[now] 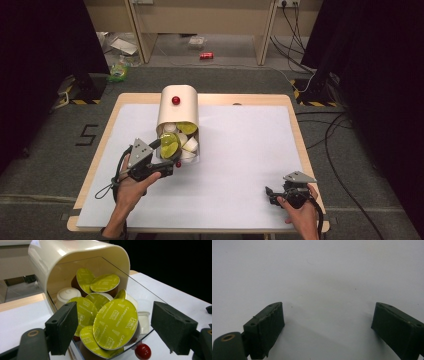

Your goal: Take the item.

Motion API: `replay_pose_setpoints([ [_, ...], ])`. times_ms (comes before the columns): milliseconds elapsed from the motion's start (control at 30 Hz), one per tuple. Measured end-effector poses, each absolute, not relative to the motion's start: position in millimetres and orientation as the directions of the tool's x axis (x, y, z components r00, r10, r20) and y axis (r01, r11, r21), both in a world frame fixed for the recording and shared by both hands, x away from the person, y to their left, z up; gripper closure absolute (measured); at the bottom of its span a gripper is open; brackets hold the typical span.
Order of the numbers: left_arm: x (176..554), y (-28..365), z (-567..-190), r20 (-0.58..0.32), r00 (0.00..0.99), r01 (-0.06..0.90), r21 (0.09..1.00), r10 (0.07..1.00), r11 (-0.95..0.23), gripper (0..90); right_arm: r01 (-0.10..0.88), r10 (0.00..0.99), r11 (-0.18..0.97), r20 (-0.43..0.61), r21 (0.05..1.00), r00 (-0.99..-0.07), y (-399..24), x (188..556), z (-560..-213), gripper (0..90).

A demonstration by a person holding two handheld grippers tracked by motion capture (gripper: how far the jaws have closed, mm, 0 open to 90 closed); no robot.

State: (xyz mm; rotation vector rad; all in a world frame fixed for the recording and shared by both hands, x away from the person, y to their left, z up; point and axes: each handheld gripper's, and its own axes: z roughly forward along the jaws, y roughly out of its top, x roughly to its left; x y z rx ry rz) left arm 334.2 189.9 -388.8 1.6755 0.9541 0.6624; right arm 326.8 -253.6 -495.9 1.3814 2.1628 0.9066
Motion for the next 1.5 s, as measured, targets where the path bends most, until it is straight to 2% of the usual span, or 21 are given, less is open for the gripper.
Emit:
replay_pose_setpoints([
  [200, 335, 189, -389, -0.014, 0.528, 0.264, 0.953, 0.849, -0.149, 23.3, 0.637, 0.908, 0.293, 0.002, 0.713, -0.42, -254, 327, -496, 10.9],
  [733, 343, 185, -398, -0.046, 0.542, 0.302, 0.943, 0.839, -0.143, 40.0, 0.638, 0.908, 0.294, 0.002, 0.712, -0.42, -254, 327, -496, 10.9],
  [900, 344, 186, -399, -0.032, 0.53, 0.302, 0.941, 0.848, -0.153, 46.0, 0.638, 0.908, 0.294, 0.001, 0.712, -0.42, -254, 327, -496, 10.9],
  [1333, 352, 185, -398, -0.03, 0.535, 0.337, 0.924, 0.844, -0.181, 46.4, 0.639, 0.909, 0.292, 0.003, 0.711, -0.418, -253, 327, -496, 10.9],
  [1500, 350, 186, -397, -0.015, 0.531, 0.306, 0.936, 0.847, -0.175, 52.7, 0.64, 0.909, 0.292, 0.003, 0.711, -0.418, -253, 327, -496, 10.9],
])
